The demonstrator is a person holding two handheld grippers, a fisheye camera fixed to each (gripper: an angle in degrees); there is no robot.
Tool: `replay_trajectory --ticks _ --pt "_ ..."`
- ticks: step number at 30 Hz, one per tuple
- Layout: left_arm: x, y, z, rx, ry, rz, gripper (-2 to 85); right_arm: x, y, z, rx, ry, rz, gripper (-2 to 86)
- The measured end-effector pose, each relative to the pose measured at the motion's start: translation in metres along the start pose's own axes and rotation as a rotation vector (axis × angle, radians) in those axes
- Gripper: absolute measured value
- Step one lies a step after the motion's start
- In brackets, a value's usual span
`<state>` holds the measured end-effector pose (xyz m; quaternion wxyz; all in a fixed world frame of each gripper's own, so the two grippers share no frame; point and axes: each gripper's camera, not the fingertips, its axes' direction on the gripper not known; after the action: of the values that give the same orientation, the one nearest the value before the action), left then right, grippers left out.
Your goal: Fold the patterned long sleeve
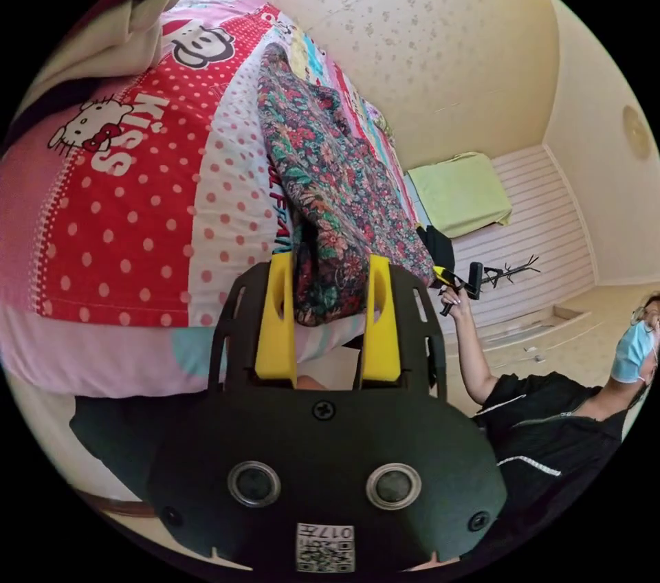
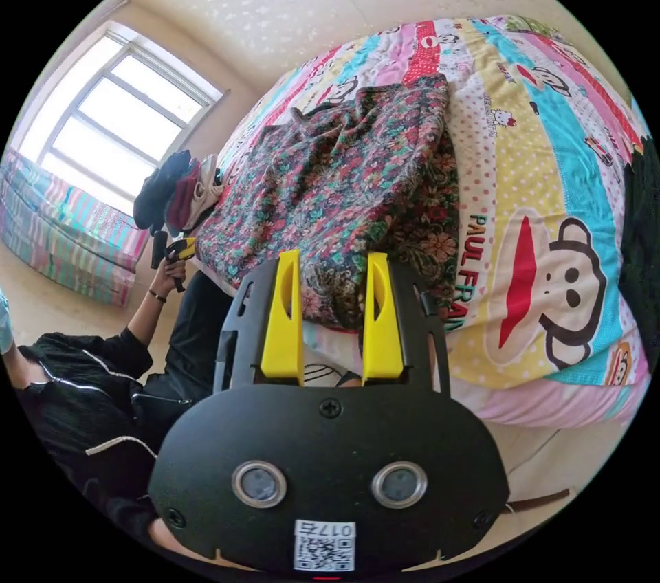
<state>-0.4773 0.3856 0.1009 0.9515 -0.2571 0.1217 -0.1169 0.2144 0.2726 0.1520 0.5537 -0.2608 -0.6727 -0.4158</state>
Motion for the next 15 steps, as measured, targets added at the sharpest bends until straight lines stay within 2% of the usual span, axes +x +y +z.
replay_trajectory --ticks 2,4,7,9,11,12,14,15 --pt "0.004 -0.004 0.006 0.003 0.080 -0.020 6.4 -0.009 -0.001 0.000 -0.011 0.030 -0.002 8.5" --pt "0.008 -0.011 0.006 -0.018 0.165 -0.027 5.0 -0.014 -0.003 -0.014 0.010 -0.031 0.003 5.7" --pt "0.028 -0.012 -0.005 0.002 0.299 0.003 4.0 -0.030 0.013 -0.058 0.148 -0.164 -0.035 3.3" --pt "0.049 -0.002 -0.010 -0.009 0.263 0.056 3.8 -0.041 0.045 -0.094 0.261 -0.230 -0.064 2.0" --pt "0.077 0.025 -0.011 -0.046 0.130 0.175 3.7 -0.040 0.085 -0.119 0.411 -0.336 -0.088 1.4" --pt "0.081 0.033 -0.010 -0.054 0.080 0.200 3.7 -0.028 0.110 -0.126 0.465 -0.377 -0.017 1.2" --pt "0.075 0.066 -0.001 -0.074 -0.093 0.182 3.9 -0.006 0.139 -0.119 0.409 -0.287 0.124 1.2" --pt "0.069 0.072 0.002 -0.081 -0.108 0.153 4.1 0.006 0.152 -0.107 0.325 -0.219 0.173 1.4"
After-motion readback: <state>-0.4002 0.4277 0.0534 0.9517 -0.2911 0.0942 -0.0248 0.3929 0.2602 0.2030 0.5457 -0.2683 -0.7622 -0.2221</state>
